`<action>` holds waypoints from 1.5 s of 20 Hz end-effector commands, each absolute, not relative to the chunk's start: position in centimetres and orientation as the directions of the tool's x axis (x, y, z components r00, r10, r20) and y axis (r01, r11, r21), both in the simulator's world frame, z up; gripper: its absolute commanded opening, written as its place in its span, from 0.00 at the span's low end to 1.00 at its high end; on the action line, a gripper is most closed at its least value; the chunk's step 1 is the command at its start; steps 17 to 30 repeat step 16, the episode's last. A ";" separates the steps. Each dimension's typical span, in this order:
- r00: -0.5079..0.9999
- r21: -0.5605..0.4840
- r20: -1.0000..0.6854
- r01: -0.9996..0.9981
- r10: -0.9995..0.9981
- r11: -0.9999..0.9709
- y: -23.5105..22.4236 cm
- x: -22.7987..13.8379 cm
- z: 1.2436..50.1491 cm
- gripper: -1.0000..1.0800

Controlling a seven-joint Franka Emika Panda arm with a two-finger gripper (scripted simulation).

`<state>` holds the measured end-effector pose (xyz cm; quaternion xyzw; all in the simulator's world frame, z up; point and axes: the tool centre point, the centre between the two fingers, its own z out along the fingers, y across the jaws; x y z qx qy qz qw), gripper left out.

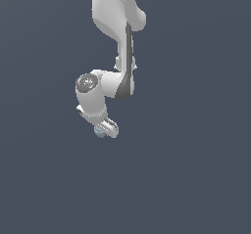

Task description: Pick up the object and move it to a goal position.

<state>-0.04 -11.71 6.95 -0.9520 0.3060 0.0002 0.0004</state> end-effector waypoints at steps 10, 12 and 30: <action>0.812 -0.001 0.000 -0.583 -0.583 -0.812 -20.2 -2.9 10.4 0.00; 0.812 -0.001 0.000 -0.583 -0.583 -0.812 -20.7 -3.1 10.7 0.00; 0.812 0.000 0.000 -0.583 -0.583 -0.812 -20.8 -3.0 10.7 0.00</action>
